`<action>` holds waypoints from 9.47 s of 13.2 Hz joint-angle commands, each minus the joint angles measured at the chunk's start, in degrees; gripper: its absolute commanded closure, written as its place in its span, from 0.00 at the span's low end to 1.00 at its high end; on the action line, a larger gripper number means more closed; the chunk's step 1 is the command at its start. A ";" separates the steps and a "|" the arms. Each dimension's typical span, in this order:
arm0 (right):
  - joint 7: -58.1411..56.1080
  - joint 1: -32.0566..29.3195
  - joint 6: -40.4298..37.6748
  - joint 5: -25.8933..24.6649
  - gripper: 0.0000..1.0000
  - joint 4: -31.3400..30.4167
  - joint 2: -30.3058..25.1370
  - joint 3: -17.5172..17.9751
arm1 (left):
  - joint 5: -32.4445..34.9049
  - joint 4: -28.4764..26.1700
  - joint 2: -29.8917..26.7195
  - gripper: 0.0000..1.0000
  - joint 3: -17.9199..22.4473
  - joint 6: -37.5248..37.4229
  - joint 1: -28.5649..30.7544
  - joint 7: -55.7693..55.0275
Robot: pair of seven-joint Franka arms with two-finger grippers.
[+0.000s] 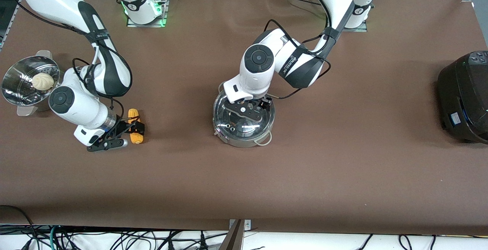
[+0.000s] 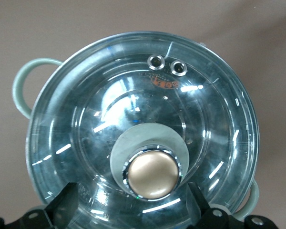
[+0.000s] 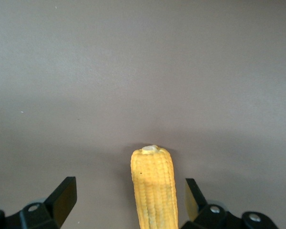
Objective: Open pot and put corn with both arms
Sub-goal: 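Close the left gripper on the lid knob while the right gripper grasps the corn, then lift the lid with the left gripper while the right gripper lifts the corn, then set the lid down with the left gripper while the right gripper carries corn, then lower the corn into the pot and open the right gripper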
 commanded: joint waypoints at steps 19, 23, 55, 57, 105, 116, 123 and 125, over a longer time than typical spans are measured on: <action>-13.83 -2.97 13.95 0.76 0.00 -9.60 1.89 0.41 | -0.89 1.24 1.48 0.35 0.90 4.03 -0.74 -1.78; -13.83 -2.97 14.65 0.76 0.00 -9.60 2.42 0.41 | -0.89 1.24 1.48 0.36 0.90 4.20 -0.74 -1.87; -3.74 -2.45 -21.64 2.52 0.76 0.06 -15.25 1.55 | 9.55 -8.07 -12.58 0.95 1.34 -20.85 19.46 1.91; 1.87 -2.45 -21.65 2.34 0.76 0.15 -16.65 4.70 | 11.23 -13.85 -12.84 0.95 1.34 -14.64 21.92 2.61; 64.75 30.51 -19.81 -19.28 0.88 40.41 19.91 10.87 | 2.89 -23.11 -42.55 0.00 12.85 -16.71 27.91 17.20; 65.01 30.51 -19.10 -19.81 0.47 40.32 20.79 10.87 | 4.89 -23.38 -42.90 0.00 6.00 -17.15 34.24 17.47; 65.01 30.69 -18.75 -19.89 0.36 40.32 20.87 10.70 | 5.96 -22.06 -42.20 0.00 4.94 -18.65 33.98 17.47; 65.01 30.87 -18.83 -19.89 0.33 40.32 20.96 10.61 | 6.05 -21.97 -42.20 0.00 4.94 -18.65 33.71 17.38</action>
